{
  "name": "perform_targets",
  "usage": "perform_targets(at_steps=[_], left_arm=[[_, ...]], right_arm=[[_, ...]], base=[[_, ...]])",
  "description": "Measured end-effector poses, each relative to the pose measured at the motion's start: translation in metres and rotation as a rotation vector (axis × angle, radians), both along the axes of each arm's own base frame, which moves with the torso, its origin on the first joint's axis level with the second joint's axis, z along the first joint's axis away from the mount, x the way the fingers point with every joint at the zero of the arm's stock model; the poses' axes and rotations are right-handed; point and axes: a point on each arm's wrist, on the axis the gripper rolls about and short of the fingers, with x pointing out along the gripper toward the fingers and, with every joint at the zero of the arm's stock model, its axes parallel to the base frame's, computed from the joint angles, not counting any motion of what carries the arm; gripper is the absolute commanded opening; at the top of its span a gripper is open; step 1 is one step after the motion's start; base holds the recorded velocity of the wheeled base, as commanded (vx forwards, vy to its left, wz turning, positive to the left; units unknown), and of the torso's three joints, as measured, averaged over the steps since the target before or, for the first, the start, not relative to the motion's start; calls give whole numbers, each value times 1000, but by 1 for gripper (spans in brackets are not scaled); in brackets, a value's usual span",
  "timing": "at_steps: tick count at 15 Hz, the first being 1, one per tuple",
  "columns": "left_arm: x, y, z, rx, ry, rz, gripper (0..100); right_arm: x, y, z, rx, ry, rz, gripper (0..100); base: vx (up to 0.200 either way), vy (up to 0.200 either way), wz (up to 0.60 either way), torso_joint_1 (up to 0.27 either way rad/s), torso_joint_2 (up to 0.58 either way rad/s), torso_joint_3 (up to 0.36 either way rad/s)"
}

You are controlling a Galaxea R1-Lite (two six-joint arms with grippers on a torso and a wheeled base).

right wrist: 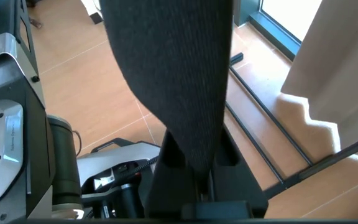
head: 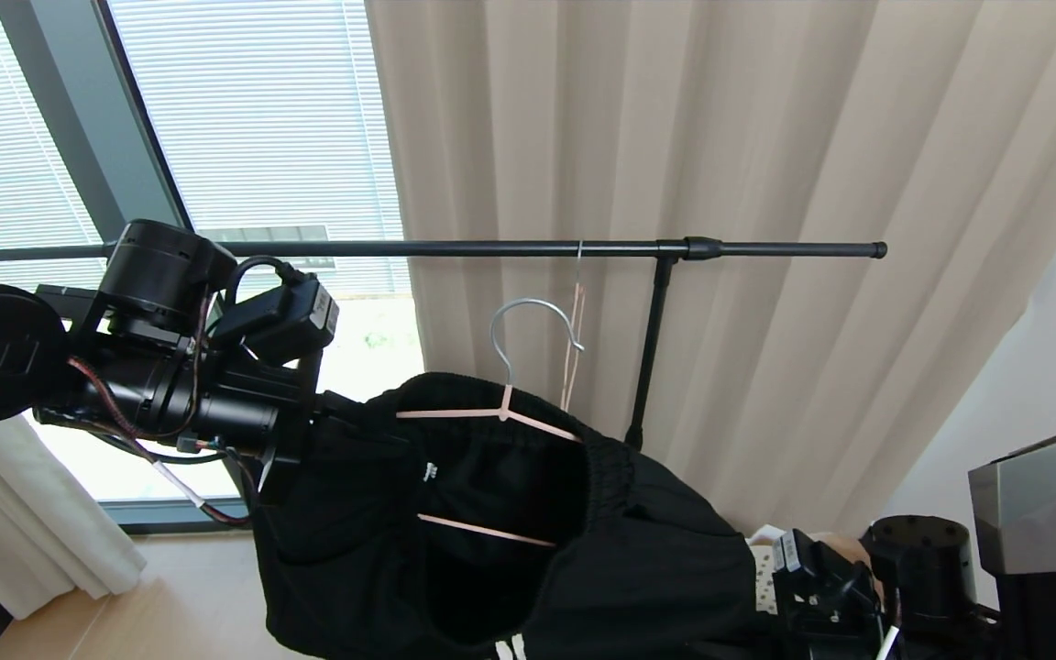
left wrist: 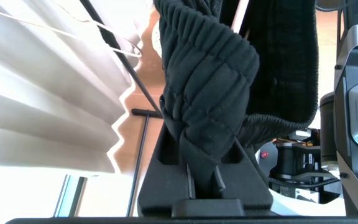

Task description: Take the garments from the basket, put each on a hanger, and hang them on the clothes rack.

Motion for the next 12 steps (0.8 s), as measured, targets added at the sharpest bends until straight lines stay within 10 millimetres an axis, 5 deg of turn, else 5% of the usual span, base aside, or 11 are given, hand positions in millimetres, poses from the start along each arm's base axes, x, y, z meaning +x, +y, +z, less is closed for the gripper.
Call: perform_targets(at_steps=[12], left_arm=[[-11, 35, 5, -6, -9, 118, 0]], right_arm=[[-5, -28, 17, 6, -35, -118, 0]], base=[[0, 0, 0, 0, 0, 0]])
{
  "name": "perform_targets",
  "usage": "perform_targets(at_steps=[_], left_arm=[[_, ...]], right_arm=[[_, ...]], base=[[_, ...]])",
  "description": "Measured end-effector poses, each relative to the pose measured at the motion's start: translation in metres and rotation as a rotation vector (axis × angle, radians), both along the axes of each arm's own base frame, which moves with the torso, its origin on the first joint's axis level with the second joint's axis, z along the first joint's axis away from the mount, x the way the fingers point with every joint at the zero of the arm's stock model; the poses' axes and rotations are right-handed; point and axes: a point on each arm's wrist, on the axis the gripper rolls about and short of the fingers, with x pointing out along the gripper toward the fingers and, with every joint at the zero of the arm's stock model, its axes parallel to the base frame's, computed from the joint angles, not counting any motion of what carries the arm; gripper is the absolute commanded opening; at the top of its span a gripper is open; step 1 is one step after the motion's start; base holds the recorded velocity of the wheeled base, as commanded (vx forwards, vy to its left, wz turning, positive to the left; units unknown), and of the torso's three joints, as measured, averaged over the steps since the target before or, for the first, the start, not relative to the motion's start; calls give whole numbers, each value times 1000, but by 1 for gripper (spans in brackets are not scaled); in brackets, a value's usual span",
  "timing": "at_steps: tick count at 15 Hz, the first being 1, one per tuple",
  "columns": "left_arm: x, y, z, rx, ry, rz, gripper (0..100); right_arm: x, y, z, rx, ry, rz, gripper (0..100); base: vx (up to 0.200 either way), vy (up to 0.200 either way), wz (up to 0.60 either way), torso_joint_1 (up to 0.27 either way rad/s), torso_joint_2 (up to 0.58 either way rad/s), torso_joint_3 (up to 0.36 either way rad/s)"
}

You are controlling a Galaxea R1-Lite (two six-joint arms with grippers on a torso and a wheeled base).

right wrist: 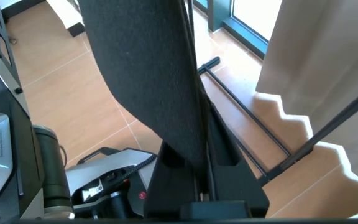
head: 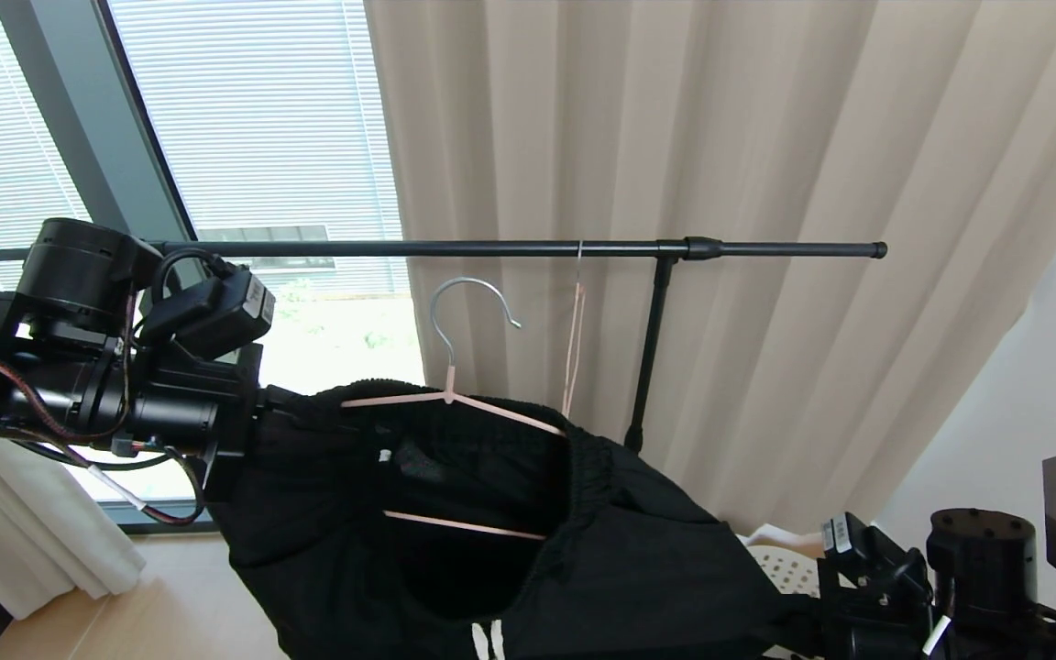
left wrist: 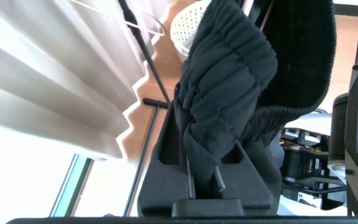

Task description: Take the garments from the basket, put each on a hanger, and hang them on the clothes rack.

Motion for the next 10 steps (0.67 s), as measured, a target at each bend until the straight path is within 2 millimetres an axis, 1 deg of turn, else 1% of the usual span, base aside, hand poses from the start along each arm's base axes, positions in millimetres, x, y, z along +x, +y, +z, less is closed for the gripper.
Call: perform_targets(at_steps=[4, 5, 8, 10], left_arm=[[-1, 4, -1, -6, 16, 21, 0], [-1, 5, -1, -8, 20, 25, 0], [0, 6, -2, -9, 25, 34, 0], [1, 10, -1, -17, 37, 60, 0]], right_arm=[[-1, 2, 1, -2, -11, 11, 0], [-1, 3, 2, -2, -13, 17, 100], [-2, 6, 2, -18, -47, 43, 100], [-3, 9, 2, -26, -68, 67, 100]], base=[[0, 0, 0, 0, 0, 0], [0, 0, 0, 0, 0, 0], [0, 0, 0, 0, 0, 0], [0, 0, 0, 0, 0, 0]])
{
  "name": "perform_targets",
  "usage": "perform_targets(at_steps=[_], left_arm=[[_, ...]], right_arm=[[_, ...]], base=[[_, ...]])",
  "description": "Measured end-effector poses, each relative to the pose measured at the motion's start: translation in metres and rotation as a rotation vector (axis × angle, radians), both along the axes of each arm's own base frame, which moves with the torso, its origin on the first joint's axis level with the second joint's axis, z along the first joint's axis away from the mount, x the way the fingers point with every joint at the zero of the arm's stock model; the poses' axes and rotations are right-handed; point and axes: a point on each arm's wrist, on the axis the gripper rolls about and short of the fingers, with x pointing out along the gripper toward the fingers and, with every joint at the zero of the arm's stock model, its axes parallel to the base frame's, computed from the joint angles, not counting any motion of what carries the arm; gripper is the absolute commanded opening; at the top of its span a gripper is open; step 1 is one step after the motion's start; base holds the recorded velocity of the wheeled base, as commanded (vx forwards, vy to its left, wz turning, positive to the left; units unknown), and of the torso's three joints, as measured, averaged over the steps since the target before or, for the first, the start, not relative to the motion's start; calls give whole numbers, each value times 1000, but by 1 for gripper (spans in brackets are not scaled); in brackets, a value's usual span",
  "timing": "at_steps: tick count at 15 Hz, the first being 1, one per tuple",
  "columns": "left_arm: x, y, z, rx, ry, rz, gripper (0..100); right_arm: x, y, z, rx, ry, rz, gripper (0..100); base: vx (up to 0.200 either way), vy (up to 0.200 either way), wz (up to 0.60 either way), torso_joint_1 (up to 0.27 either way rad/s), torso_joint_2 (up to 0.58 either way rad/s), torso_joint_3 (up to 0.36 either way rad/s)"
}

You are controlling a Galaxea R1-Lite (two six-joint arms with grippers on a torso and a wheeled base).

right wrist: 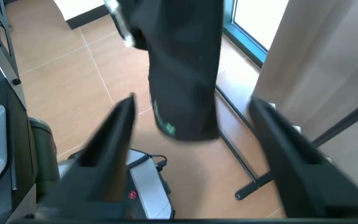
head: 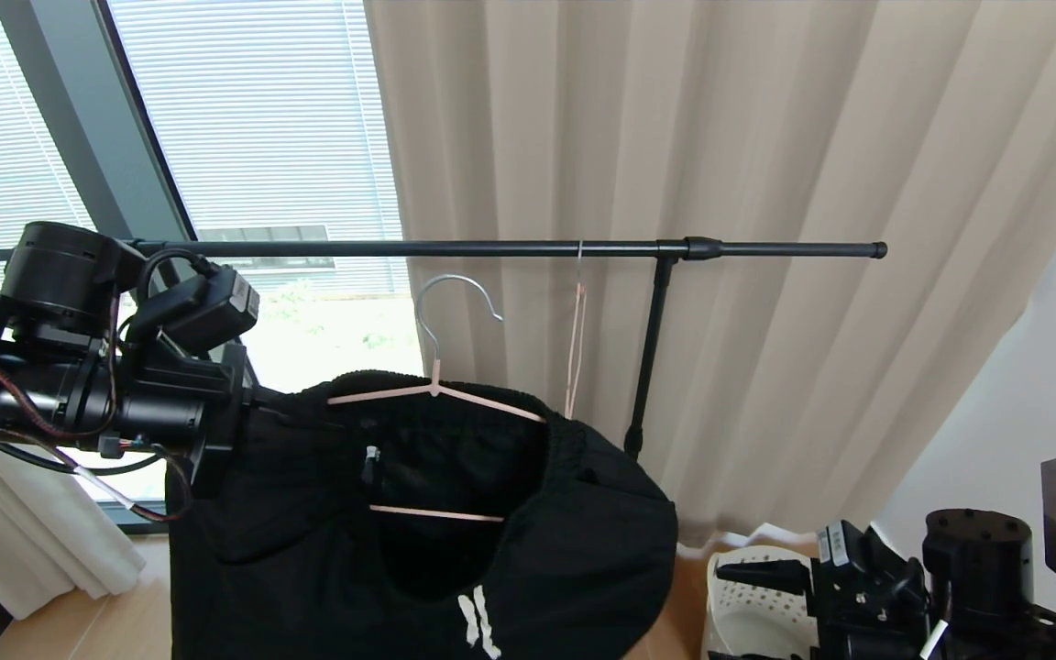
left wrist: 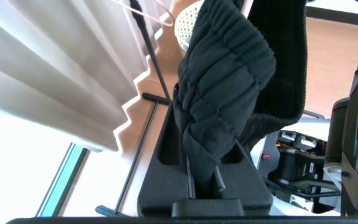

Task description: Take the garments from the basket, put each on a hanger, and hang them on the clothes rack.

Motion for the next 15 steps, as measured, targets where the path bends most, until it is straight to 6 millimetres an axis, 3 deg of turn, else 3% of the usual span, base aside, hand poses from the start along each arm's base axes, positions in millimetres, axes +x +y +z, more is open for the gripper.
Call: perform_targets(at_steps=[4, 7, 10, 15], left_arm=[[1, 12, 3, -25, 35, 74, 0], [4, 14, 7, -60, 88, 127, 0], [6, 18, 10, -74, 149, 218, 0], [6, 10, 8, 7, 196, 362, 0]], right_arm=[[0, 5, 10, 25, 45, -87, 100], [12, 28, 30, 102, 42, -190, 100], [27, 46, 59, 210, -46, -206, 100], [36, 68, 95, 267, -245, -462, 100]], base=[[0, 0, 0, 0, 0, 0], [0, 0, 0, 0, 0, 0], [0, 0, 0, 0, 0, 0], [0, 0, 0, 0, 0, 0]])
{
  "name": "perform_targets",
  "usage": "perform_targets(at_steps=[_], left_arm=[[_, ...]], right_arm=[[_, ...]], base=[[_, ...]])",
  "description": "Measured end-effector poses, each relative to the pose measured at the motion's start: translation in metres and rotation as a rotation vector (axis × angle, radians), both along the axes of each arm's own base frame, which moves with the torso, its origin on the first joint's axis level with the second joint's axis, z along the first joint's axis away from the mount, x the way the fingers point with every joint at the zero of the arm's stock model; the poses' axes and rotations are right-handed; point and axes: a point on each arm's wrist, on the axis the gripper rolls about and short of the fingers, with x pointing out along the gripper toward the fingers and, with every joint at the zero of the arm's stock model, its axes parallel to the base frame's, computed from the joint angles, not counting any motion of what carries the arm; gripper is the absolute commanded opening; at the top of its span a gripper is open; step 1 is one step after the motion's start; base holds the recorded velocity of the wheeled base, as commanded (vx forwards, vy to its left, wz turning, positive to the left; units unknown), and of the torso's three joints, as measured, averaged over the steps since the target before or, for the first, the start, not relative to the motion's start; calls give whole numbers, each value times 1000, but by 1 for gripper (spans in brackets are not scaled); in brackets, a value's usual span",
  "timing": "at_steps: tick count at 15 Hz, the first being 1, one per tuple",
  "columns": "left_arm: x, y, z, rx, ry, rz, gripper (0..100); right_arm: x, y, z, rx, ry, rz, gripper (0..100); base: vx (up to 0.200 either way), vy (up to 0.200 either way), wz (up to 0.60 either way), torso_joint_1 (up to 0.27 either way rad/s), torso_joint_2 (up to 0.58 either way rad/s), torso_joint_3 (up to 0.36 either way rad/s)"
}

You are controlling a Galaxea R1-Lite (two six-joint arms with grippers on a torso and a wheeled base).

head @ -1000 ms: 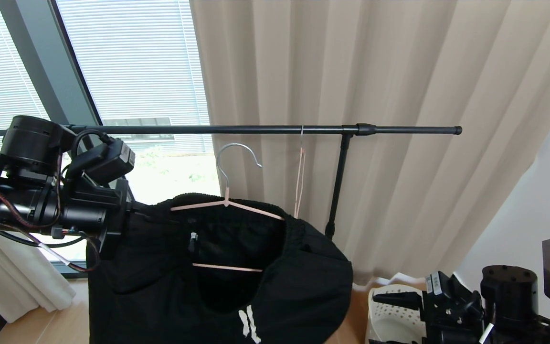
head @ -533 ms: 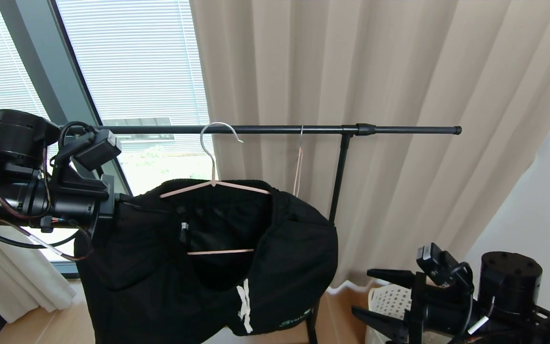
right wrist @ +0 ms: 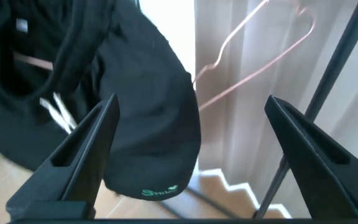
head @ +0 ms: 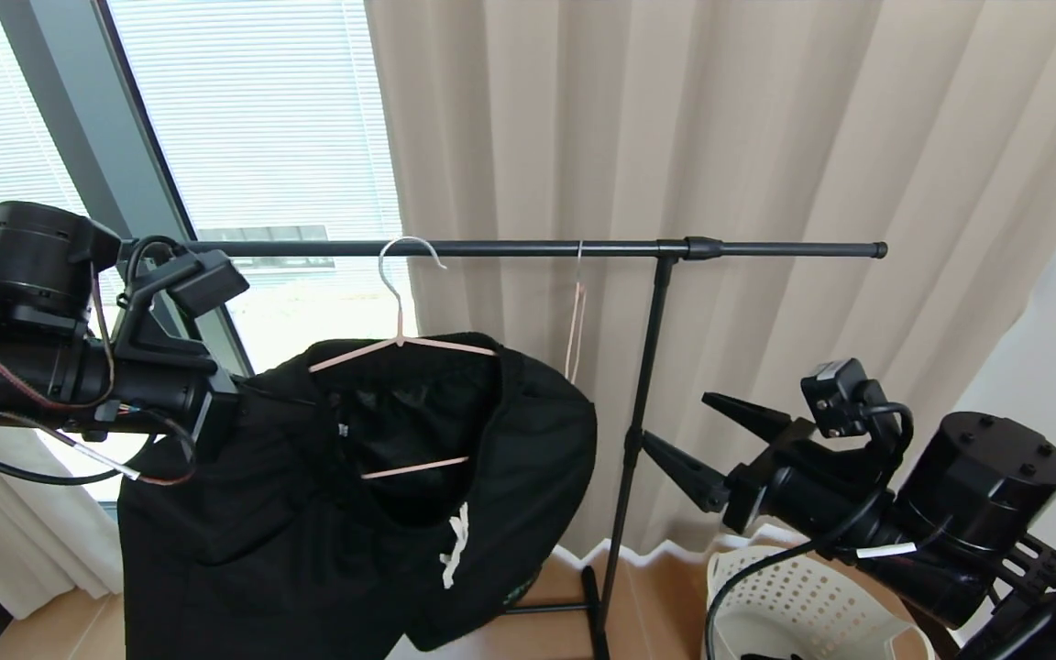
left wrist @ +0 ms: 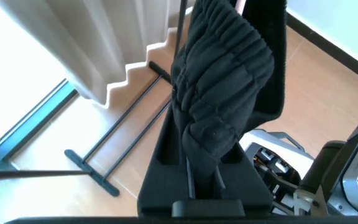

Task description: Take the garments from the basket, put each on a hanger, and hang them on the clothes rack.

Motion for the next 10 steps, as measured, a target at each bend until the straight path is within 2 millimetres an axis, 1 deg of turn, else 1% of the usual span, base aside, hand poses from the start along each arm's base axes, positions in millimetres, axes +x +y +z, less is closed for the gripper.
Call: perform_targets(at_steps=[2, 5, 10], left_arm=[[-1, -7, -1, 44, 16, 42, 0], [-4, -14, -3, 63, 27, 42, 0], [-10, -14, -22, 216, 60, 98, 0]], right_arm=[[0, 5, 7, -28, 46, -22, 100], [-3, 6, 19, -23, 35, -25, 100], [-3, 6, 24, -19, 23, -23, 100]], base=[[0, 0, 0, 0, 0, 0], [0, 0, 0, 0, 0, 0], [0, 0, 0, 0, 0, 0]])
